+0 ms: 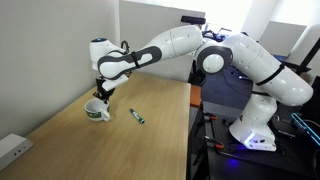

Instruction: Move the mug cup from the left to the right

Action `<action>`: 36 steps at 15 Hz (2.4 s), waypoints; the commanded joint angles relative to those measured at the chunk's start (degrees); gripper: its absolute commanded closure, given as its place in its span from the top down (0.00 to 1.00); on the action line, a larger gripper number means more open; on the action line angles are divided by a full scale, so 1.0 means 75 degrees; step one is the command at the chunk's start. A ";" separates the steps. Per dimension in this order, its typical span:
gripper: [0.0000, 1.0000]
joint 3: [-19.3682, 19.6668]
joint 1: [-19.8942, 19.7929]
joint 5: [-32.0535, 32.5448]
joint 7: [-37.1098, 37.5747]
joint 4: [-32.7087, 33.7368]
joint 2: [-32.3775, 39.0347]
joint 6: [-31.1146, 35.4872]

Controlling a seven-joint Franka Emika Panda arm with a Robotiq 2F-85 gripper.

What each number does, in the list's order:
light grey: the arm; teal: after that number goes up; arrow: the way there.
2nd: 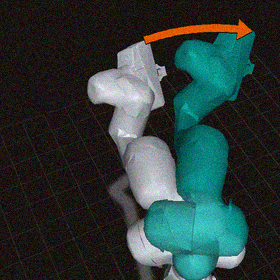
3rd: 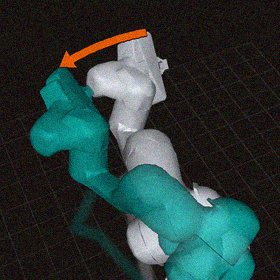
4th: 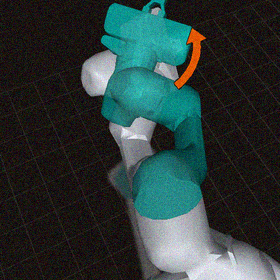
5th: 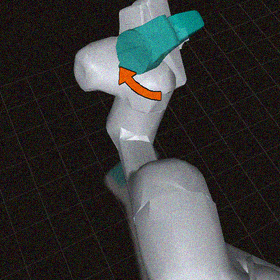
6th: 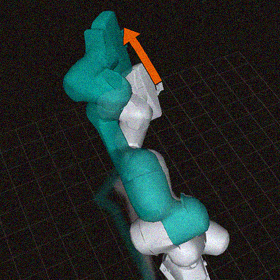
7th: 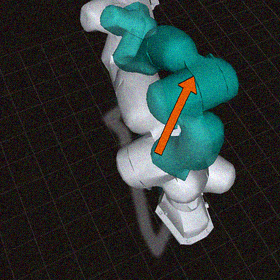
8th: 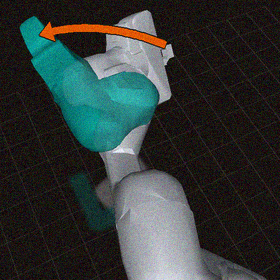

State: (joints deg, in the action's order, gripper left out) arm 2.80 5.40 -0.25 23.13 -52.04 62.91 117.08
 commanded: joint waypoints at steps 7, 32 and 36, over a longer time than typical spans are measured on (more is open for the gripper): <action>0.02 0.0044 -0.0715 -0.0646 0.0483 -0.0046 -0.0081 0.0264; 0.02 0.0629 -0.1325 -0.0899 0.2013 -0.1562 -0.0939 0.1250; 0.02 0.0747 -0.1405 -0.0951 0.2183 -0.2123 -0.1246 0.1427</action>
State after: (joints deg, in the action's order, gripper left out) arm 7.73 -5.07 -5.98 37.80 -61.08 58.92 125.30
